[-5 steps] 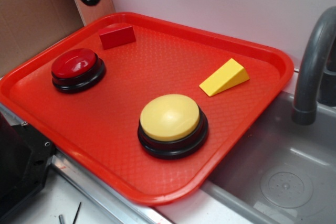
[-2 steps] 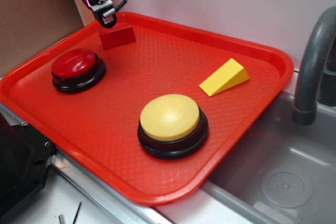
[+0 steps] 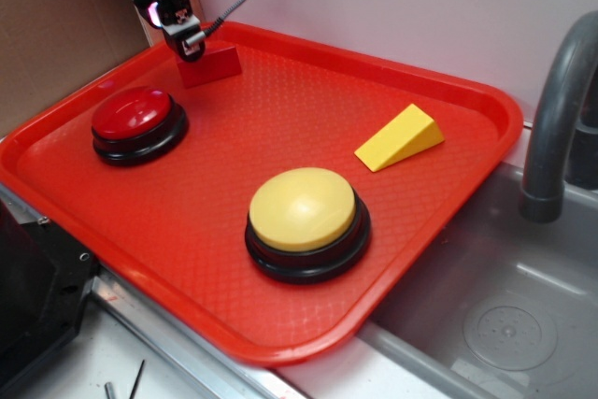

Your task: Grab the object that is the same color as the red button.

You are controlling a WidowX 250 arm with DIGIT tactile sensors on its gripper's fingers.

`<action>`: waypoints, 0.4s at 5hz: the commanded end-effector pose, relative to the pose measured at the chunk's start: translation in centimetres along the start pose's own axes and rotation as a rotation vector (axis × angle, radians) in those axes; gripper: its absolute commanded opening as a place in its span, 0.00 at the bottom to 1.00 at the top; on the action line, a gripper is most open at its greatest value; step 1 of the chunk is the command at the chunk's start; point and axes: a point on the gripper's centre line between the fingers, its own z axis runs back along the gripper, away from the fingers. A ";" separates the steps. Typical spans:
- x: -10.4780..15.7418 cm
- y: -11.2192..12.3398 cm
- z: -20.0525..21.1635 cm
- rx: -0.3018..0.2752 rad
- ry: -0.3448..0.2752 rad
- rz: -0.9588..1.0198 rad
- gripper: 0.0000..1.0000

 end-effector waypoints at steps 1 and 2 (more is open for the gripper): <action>1.5 0.9 -0.4 0.032 0.008 0.018 1.00; 1.8 0.7 -1.1 0.023 0.031 0.019 1.00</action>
